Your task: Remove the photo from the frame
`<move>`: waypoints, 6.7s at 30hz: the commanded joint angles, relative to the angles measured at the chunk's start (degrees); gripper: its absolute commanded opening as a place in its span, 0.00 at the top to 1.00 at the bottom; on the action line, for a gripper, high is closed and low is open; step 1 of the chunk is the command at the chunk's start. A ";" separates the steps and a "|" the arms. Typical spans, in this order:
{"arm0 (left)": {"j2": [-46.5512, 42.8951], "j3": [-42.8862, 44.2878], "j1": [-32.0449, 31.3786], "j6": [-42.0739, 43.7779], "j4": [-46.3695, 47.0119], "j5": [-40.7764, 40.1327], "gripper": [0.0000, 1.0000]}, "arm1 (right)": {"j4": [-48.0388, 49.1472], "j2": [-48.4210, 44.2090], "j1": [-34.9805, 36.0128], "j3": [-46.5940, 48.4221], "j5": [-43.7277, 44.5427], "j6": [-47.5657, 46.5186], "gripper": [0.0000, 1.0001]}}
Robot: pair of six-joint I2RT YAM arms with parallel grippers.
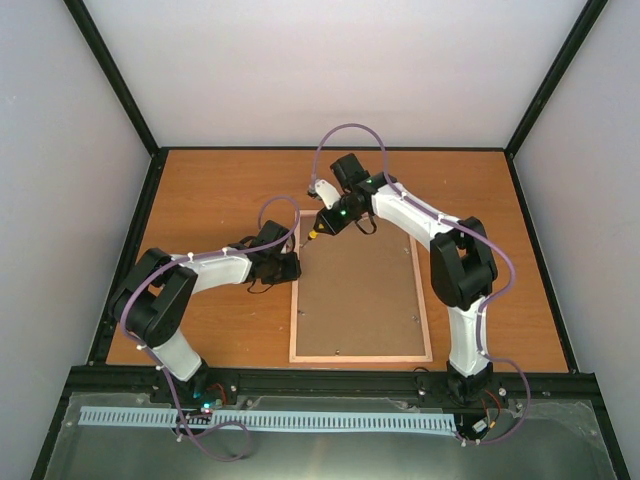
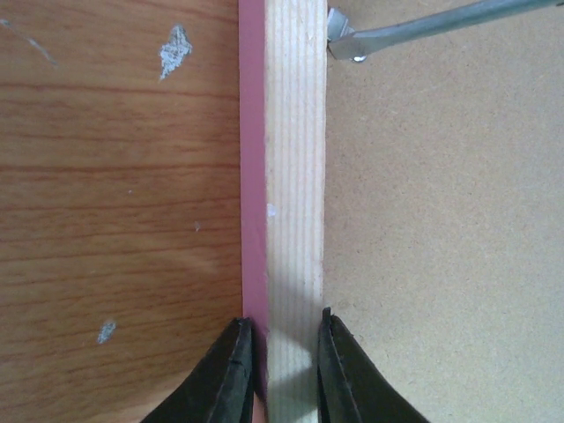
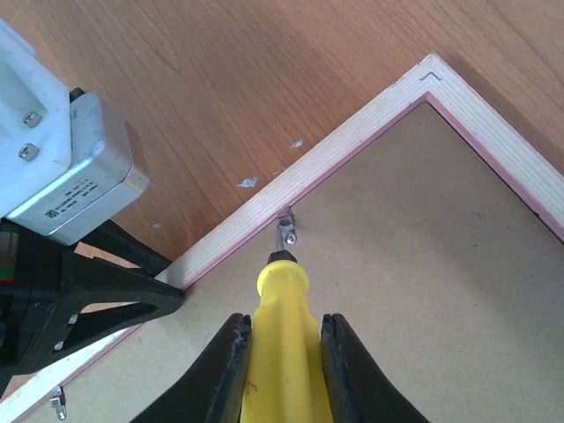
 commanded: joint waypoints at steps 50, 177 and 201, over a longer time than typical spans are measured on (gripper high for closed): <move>-0.02 2.16 0.35 2.66 -3.03 0.84 0.97 | -21.11 -3.01 1.88 16.57 24.85 -19.06 0.97; -1.06 18.88 3.21 7.54 -26.98 -17.97 0.48 | 1.74 -25.99 -29.55 -20.54 7.90 -15.61 0.97; -12.15 -2.57 -10.18 -29.09 -17.73 -3.37 0.39 | 8.58 -16.12 -33.10 -16.62 2.28 -20.03 0.97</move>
